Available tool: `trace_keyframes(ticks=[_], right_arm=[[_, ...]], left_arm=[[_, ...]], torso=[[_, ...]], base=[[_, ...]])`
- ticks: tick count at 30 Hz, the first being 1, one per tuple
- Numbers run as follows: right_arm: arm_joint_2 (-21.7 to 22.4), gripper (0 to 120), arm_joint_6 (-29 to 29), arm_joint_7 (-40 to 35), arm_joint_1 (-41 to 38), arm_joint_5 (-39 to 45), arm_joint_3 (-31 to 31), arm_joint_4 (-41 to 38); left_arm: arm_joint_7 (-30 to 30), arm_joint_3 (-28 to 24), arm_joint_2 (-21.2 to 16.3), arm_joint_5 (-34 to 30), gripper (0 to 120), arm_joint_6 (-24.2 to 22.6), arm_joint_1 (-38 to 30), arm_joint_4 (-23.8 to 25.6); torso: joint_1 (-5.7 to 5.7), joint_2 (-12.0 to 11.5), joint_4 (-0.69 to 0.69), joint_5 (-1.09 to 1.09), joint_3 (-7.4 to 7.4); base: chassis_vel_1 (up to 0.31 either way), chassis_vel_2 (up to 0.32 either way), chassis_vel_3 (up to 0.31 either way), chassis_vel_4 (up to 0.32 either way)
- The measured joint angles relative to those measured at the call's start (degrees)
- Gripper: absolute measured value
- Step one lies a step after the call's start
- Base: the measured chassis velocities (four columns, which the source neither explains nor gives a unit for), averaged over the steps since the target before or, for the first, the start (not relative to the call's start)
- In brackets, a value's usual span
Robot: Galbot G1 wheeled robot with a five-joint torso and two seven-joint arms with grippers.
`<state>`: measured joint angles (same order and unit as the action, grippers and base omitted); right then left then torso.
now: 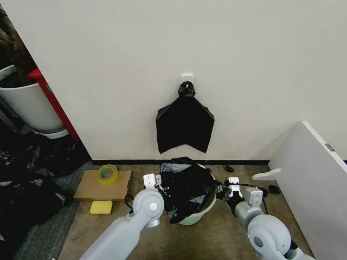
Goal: Place the garbage bag over the trash bin.
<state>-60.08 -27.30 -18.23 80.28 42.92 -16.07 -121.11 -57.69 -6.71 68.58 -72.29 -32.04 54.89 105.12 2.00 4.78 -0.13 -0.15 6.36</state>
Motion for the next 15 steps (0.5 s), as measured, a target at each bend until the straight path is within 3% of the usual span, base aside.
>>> trace_keyframes(ticks=[9,15], right_arm=[[-0.26,0,0.09,-0.15,0.91,-0.1,-0.33,-1.59],[0.31,0,-0.13,-1.32,2.31,0.76,-1.78,-5.22]], left_arm=[[1.81,2.58,-0.14,1.28,0,5.33,0.85,-0.19],[3.69,5.68,-2.11,1.33,0,8.47,1.34,3.43]], torso=[[0.0,-0.01,0.0,0.0,0.02],[0.0,0.0,-0.01,0.01,0.01]], base=[[0.0,0.0,0.0,0.0],[0.0,0.0,0.0,0.0]])
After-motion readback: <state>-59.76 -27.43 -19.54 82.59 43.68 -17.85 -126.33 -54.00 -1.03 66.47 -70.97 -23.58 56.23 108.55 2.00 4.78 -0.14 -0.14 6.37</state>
